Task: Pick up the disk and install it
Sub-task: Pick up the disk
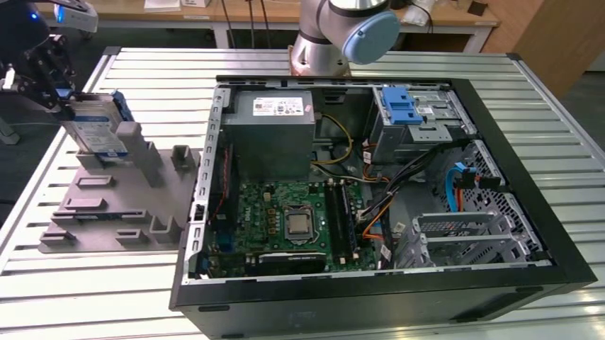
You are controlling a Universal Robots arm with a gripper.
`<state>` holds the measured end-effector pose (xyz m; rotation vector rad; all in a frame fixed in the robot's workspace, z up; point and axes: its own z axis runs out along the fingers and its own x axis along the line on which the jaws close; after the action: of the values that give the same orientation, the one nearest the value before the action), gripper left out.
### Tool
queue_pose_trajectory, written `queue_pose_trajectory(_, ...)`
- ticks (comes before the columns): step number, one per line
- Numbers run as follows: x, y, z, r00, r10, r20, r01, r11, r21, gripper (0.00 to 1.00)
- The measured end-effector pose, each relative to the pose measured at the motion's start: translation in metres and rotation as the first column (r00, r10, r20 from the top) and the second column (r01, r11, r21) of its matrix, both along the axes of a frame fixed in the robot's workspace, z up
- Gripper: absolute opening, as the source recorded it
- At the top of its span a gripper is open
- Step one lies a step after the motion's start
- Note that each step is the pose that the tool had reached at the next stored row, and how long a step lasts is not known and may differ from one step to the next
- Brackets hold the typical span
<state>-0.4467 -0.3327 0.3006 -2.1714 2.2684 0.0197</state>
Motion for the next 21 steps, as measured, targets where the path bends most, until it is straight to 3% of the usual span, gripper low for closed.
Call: queue_pose_trajectory(21, 0.0, 0.0, 0.0042, 1.0, 0.0, -0.0002, 0.0, 1.0, -0.0001, 0.36)
